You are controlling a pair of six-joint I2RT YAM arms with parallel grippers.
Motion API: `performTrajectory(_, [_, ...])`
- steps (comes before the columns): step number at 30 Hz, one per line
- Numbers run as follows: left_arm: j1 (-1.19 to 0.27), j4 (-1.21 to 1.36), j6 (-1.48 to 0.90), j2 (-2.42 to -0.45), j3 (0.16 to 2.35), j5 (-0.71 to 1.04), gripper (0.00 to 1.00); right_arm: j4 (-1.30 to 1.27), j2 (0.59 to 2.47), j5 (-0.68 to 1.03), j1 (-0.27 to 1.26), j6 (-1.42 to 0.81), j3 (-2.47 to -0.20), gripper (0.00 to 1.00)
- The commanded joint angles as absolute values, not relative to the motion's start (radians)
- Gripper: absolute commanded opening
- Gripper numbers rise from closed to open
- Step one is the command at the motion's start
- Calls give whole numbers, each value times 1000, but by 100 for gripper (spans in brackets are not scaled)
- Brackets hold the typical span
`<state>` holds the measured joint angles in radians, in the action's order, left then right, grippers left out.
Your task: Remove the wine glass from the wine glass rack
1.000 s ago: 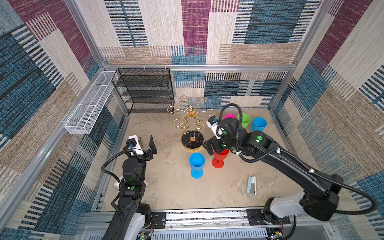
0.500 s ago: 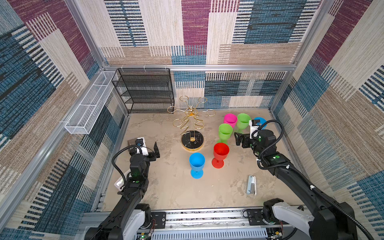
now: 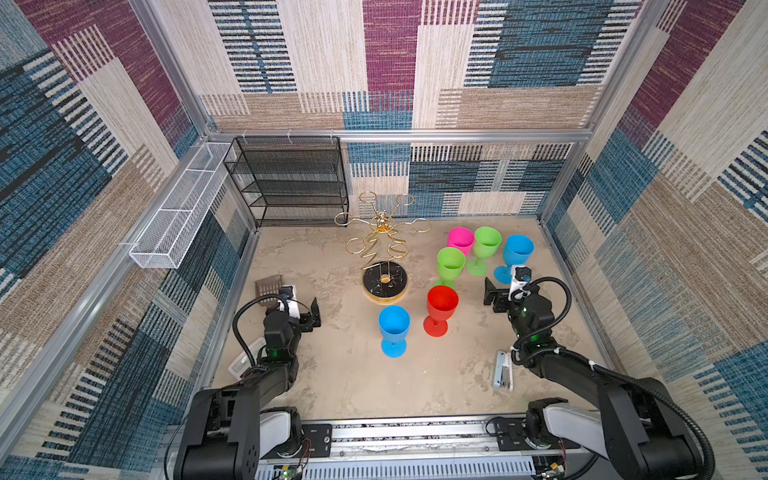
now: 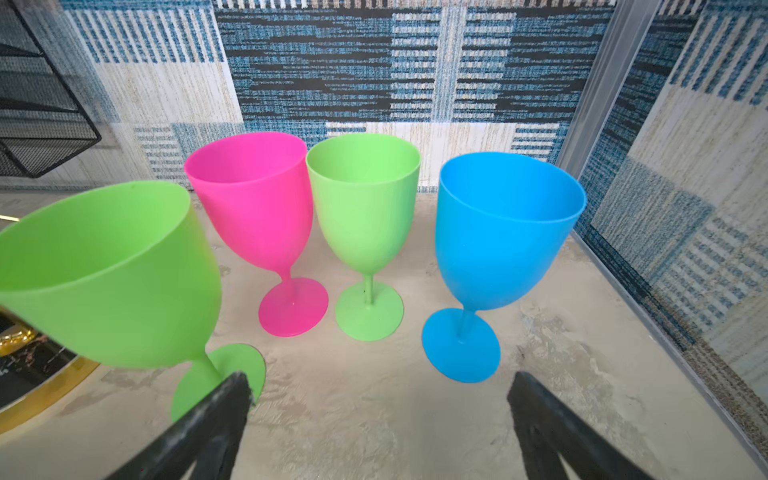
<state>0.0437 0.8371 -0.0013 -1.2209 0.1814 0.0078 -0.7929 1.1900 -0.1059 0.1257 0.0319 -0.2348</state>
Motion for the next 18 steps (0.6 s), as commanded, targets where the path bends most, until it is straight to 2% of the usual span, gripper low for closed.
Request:
performTrajectory(1, [55,948,-2,-1232,186,53,99,-1061,1230,-113,114,77,-185,99])
performTrajectory(6, [61,973,-11,-1263,188,62,99,-1227,1323,-72,85,78,-139,99])
performTrajectory(13, [63,1380,-13,-1597,170,61,99,-1430,1468,-34,42,61,-102,99])
performTrajectory(18, [64,1300,-43,-1558,181,-22,99,-1497,1533,-31,38,60,-97,99])
